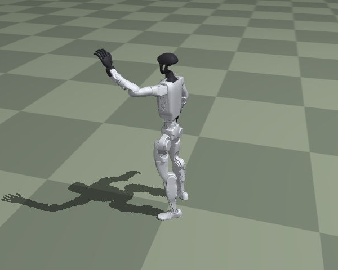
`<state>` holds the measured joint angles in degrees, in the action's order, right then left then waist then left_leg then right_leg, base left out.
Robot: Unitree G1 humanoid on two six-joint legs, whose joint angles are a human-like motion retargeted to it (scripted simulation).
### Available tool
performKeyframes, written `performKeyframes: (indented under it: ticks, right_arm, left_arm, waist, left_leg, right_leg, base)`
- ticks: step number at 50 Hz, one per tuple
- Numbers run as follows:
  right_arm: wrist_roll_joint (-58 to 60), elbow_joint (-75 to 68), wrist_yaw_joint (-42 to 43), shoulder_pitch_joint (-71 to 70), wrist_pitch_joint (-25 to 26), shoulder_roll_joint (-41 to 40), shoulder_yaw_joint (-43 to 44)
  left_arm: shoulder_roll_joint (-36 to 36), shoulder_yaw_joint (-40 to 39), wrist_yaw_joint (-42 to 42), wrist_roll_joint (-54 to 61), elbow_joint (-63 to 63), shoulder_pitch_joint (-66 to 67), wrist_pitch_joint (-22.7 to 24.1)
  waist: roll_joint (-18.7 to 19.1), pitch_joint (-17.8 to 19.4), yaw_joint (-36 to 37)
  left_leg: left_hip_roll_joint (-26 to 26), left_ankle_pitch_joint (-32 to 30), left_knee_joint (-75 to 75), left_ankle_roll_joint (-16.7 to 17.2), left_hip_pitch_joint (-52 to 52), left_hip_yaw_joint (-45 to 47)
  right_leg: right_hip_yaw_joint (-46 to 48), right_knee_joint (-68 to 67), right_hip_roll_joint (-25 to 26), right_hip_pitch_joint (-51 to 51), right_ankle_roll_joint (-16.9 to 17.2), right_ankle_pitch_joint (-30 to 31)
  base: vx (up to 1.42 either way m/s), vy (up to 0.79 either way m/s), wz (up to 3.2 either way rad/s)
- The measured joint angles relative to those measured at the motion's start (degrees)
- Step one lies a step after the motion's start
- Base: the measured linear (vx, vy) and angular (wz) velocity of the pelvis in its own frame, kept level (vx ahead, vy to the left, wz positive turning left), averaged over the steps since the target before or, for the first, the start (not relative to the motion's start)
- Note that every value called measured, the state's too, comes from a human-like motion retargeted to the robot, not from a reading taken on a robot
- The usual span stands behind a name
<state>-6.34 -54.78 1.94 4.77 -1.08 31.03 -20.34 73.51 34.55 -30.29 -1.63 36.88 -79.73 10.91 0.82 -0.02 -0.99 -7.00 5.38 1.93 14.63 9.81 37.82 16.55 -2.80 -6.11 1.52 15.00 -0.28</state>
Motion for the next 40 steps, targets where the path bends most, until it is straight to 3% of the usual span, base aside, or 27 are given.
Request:
performKeyframes:
  ticks: [9, 15, 25, 29, 32, 35, 37, 40]
  right_arm:
    - [-1.80, 2.40, 4.17, -0.69, -0.62, -1.79, 1.92]
    - [-2.07, 3.14, 1.35, -1.00, -0.56, -2.23, -0.37]
    - [-2.82, 4.05, 1.25, -0.99, -2.53, -1.83, -1.38]
    - [-4.12, 3.98, 1.32, -0.60, -1.66, -1.91, -0.50]
    - [-4.33, 3.36, 0.63, -0.40, -0.72, -2.17, -0.10]
    - [-3.83, 2.66, -0.72, 0.08, -0.58, -2.35, 0.04]
    - [-3.58, 2.24, -1.21, 0.49, -1.02, -2.43, -0.03]
    - [-4.05, 1.58, -0.60, 0.94, -1.78, -2.61, -0.38]
  left_arm:
    - [-5.91, 5.03, -4.16, -1.08, -14.44, -3.80, 1.24]
    - [-9.94, 13.15, -2.11, -7.39, -21.91, -12.59, 1.52]
    - [-13.71, 13.65, -9.42, -20.82, -9.82, -25.33, -5.32]
    - [-14.85, 14.33, -2.86, -13.75, -8.34, -24.82, -3.27]
    - [-14.52, 15.87, 7.71, -4.92, -11.14, -21.36, 0.86]
    - [-13.07, 17.66, 18.17, -3.22, -14.11, -18.12, 4.06]
    - [-12.52, 18.34, 19.82, -7.40, -14.10, -17.45, 5.21]
    - [-13.50, 17.99, 13.28, -14.84, -10.21, -18.47, 3.97]
  waist:
    - [1.29, 0.34, -1.84]
    - [1.87, 0.20, -2.98]
    - [1.95, 0.23, -3.14]
    - [2.09, 0.34, -2.84]
    - [2.12, 0.47, -2.68]
    - [2.23, 0.48, -2.96]
    - [2.30, 0.44, -3.42]
    - [2.36, 0.38, -4.27]
  left_leg:
    - [1.25, 0.33, -0.35, -0.21, 0.09, -1.28]
    - [1.85, 0.41, -0.42, -0.27, 0.05, -1.80]
    - [1.28, 0.35, -0.44, -0.06, -0.03, -0.84]
    - [1.21, 0.39, -0.36, -0.14, 0.17, -0.38]
    - [1.19, 0.45, -0.32, -0.13, 0.38, -0.14]
    - [1.02, 0.49, -0.39, 0.06, 0.43, -0.06]
    - [0.87, 0.47, -0.46, 0.19, 0.33, -0.12]
    - [0.75, 0.36, -0.49, 0.22, 0.11, -0.33]
  right_leg:
    - [0.78, 0.20, -1.64, 1.09, 0.00, -0.44]
    - [1.09, 0.26, -2.38, 1.44, 0.00, -0.62]
    - [0.22, 0.11, -1.59, 0.68, 0.00, -0.37]
    - [-0.23, 0.08, -1.42, 0.56, 0.00, -0.28]
    - [-0.44, 0.07, -1.36, 0.60, 0.00, -0.24]
    - [-0.46, 0.09, -1.19, 0.66, 0.00, -0.17]
    - [-0.36, 0.12, -1.05, 0.65, 0.00, -0.13]
    - [-0.14, 0.14, -0.95, 0.56, 0.00, -0.09]
  base:
    - [0.00, 0.00, 0.00]
    - [0.00, 0.00, 0.00]
    - [0.00, 0.00, 0.00]
    - [0.00, 0.00, 0.00]
    - [0.00, 0.00, 0.00]
    - [0.00, 0.00, 0.00]
    - [0.00, 0.00, 0.00]
    - [0.00, 0.00, 0.00]
